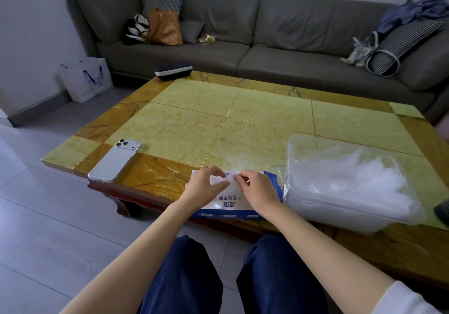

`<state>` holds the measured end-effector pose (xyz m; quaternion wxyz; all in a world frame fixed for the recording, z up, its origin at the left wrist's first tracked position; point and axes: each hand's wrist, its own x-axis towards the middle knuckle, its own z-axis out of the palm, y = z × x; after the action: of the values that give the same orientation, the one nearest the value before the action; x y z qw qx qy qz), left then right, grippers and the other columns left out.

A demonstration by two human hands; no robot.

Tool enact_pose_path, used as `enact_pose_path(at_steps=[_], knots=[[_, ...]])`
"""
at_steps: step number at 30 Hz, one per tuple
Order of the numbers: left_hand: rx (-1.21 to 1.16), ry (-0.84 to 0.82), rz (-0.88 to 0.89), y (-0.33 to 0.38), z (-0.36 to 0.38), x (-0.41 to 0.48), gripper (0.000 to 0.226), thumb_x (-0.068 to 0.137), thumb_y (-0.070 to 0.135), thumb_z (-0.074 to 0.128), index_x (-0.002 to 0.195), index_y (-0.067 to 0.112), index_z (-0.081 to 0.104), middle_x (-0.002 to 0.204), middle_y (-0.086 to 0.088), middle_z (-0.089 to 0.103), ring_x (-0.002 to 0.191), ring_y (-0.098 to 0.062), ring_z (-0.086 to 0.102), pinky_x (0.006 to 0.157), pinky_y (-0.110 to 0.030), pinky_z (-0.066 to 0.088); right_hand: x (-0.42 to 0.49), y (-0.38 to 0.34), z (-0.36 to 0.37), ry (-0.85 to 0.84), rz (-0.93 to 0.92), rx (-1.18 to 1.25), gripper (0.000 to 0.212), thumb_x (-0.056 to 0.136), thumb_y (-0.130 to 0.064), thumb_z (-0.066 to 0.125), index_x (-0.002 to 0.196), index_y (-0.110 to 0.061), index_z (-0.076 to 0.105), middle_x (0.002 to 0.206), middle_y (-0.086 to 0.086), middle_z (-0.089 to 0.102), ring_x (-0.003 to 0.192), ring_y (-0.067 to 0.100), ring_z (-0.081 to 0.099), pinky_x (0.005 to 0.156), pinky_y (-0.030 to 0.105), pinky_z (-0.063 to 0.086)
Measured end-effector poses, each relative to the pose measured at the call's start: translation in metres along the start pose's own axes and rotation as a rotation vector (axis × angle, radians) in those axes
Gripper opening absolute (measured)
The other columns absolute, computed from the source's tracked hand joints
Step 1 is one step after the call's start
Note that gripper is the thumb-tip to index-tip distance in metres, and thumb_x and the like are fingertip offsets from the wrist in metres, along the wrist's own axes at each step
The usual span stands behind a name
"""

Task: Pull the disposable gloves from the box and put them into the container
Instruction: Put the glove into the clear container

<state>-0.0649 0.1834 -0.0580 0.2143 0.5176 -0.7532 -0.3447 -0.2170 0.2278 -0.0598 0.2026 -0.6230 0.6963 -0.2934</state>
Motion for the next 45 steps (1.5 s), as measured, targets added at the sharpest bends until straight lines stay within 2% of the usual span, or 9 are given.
enact_pose_path(at_steps=[4, 7, 12, 15, 20, 29, 35, 40, 45], knots=[[-0.012, 0.069, -0.02, 0.0, 0.005, 0.0, 0.016, 0.09, 0.023, 0.06, 0.076, 0.031, 0.057, 0.075, 0.016, 0.064, 0.093, -0.011, 0.059, 0.092, -0.039, 0.044, 0.001, 0.004, -0.001, 0.012, -0.027, -0.021, 0.037, 0.098, -0.026, 0.044, 0.074, -0.003, 0.06, 0.068, 0.012, 0.062, 0.068, 0.027, 0.059, 0.064, 0.04, 0.047], [0.066, 0.011, -0.007, -0.002, 0.007, 0.0, 0.023, 0.093, 0.019, 0.055, 0.073, 0.031, 0.053, 0.078, 0.014, 0.063, 0.091, -0.016, 0.057, 0.092, -0.047, 0.043, 0.002, 0.003, -0.002, 0.02, -0.022, -0.037, 0.033, 0.097, -0.02, 0.043, 0.076, -0.002, 0.059, 0.071, 0.014, 0.063, 0.07, 0.029, 0.061, 0.062, 0.04, 0.048], [0.13, 0.017, 0.047, -0.012, 0.002, -0.003, 0.011, 0.093, 0.012, 0.054, 0.084, 0.016, 0.059, 0.095, 0.0, 0.058, 0.093, -0.018, 0.053, 0.079, -0.026, 0.04, 0.01, 0.01, -0.01, 0.097, 0.135, 0.127, 0.026, 0.098, -0.011, 0.039, 0.079, -0.001, 0.055, 0.082, 0.012, 0.065, 0.068, 0.015, 0.066, 0.062, 0.047, 0.055], [0.088, 0.061, 0.05, -0.012, 0.001, -0.006, 0.009, 0.093, 0.018, 0.055, 0.085, 0.02, 0.058, 0.093, 0.005, 0.06, 0.096, -0.017, 0.055, 0.083, -0.029, 0.042, 0.009, 0.004, -0.017, 0.014, 0.092, 0.087, 0.02, 0.097, -0.02, 0.046, 0.087, -0.006, 0.055, 0.093, 0.005, 0.061, 0.085, 0.022, 0.064, 0.074, 0.043, 0.054], [-0.012, 0.157, 0.062, 0.01, 0.002, -0.008, 0.005, 0.094, 0.025, 0.054, 0.09, 0.022, 0.055, 0.092, 0.012, 0.058, 0.103, -0.016, 0.053, 0.097, -0.044, 0.04, -0.003, -0.016, -0.005, -0.112, -0.031, -0.233, 0.066, 0.082, -0.049, 0.065, 0.125, -0.009, 0.037, 0.122, 0.004, 0.044, 0.102, 0.02, 0.053, 0.074, 0.025, 0.044], [-0.263, 0.146, 0.138, 0.025, 0.0, -0.017, 0.015, 0.098, 0.023, 0.047, 0.099, 0.017, 0.06, 0.1, 0.008, 0.063, 0.101, -0.008, 0.056, 0.085, -0.019, 0.042, -0.002, -0.014, -0.011, 0.118, -0.098, -0.193, 0.02, 0.1, -0.022, 0.042, 0.101, -0.007, 0.055, 0.096, 0.008, 0.056, 0.073, 0.02, 0.052, 0.062, 0.026, 0.036], [0.299, 0.027, 0.093, -0.003, 0.007, -0.014, 0.027, 0.097, 0.032, 0.045, 0.121, 0.027, 0.055, 0.122, 0.012, 0.054, 0.118, -0.012, 0.043, 0.099, -0.036, 0.027, 0.005, -0.014, -0.027, 0.192, -0.015, 0.002, 0.015, 0.094, -0.012, 0.047, 0.088, -0.01, 0.061, 0.092, 0.004, 0.059, 0.08, 0.02, 0.056, 0.072, 0.03, 0.046], [0.553, -0.045, 0.109, -0.005, 0.008, -0.01, 0.034, 0.097, 0.042, 0.044, 0.125, 0.028, 0.055, 0.131, 0.011, 0.046, 0.122, -0.013, 0.04, 0.101, -0.039, 0.029, 0.014, -0.015, -0.046, 0.22, 0.056, 0.083, 0.02, 0.095, -0.007, 0.04, 0.079, -0.009, 0.052, 0.085, 0.006, 0.059, 0.075, 0.022, 0.056, 0.063, 0.027, 0.045], [0.626, -0.091, 0.088, -0.001, 0.006, -0.008, 0.036, 0.095, 0.046, 0.046, 0.121, 0.026, 0.061, 0.135, 0.008, 0.042, 0.123, -0.013, 0.041, 0.107, -0.044, 0.027, 0.02, -0.013, -0.064, 0.325, 0.19, 0.286, 0.022, 0.092, -0.003, 0.037, 0.074, -0.007, 0.049, 0.08, 0.01, 0.057, 0.077, 0.03, 0.059, 0.07, 0.049, 0.056]])
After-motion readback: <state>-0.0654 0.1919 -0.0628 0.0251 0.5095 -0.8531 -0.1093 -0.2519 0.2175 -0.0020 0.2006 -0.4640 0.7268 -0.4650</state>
